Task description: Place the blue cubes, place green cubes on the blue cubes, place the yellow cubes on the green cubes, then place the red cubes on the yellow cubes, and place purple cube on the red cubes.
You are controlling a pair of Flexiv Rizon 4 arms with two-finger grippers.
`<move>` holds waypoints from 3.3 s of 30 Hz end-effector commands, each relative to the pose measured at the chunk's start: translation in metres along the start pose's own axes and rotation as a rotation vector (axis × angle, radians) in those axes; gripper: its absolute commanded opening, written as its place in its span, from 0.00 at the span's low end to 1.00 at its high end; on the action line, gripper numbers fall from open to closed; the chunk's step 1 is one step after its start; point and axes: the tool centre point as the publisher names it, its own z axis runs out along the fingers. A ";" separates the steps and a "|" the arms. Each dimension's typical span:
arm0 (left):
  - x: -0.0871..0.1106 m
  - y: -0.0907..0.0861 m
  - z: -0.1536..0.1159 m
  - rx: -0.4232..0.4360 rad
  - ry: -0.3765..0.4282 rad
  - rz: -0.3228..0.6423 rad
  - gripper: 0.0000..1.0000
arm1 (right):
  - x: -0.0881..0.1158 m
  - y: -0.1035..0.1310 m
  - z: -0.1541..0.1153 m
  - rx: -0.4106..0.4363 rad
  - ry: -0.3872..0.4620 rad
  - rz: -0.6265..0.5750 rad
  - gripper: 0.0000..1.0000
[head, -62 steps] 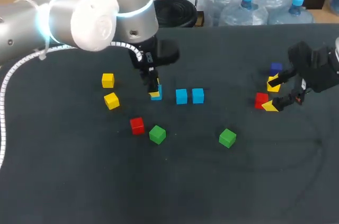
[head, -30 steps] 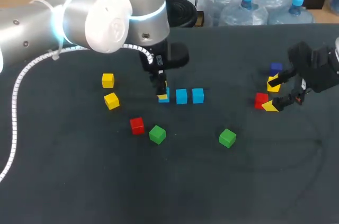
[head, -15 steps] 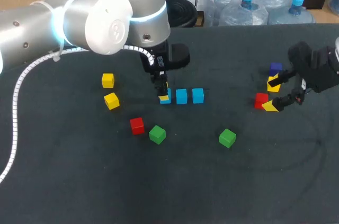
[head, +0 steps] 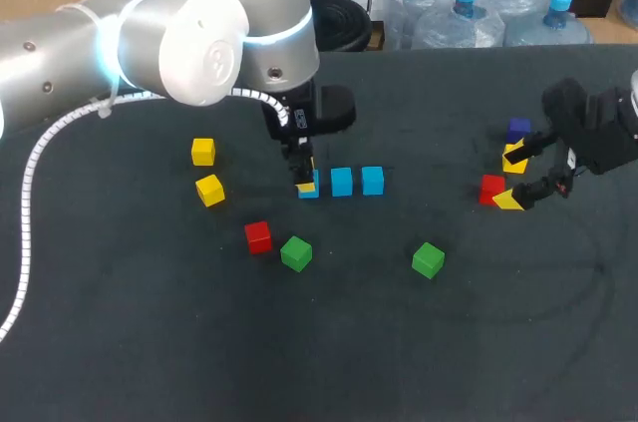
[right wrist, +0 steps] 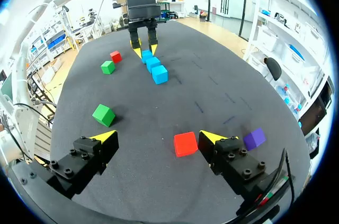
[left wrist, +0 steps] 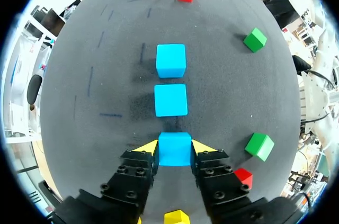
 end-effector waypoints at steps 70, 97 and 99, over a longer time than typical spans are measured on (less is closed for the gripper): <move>-0.002 0.003 -0.005 0.000 0.012 -0.011 1.00 | 0.000 0.000 0.001 0.000 0.000 0.000 1.00; -0.005 0.004 0.001 0.003 0.013 -0.009 0.35 | 0.000 0.000 0.001 0.000 0.000 0.000 1.00; -0.005 0.005 0.001 0.003 0.012 -0.012 0.35 | 0.000 0.000 0.001 0.000 0.000 0.000 1.00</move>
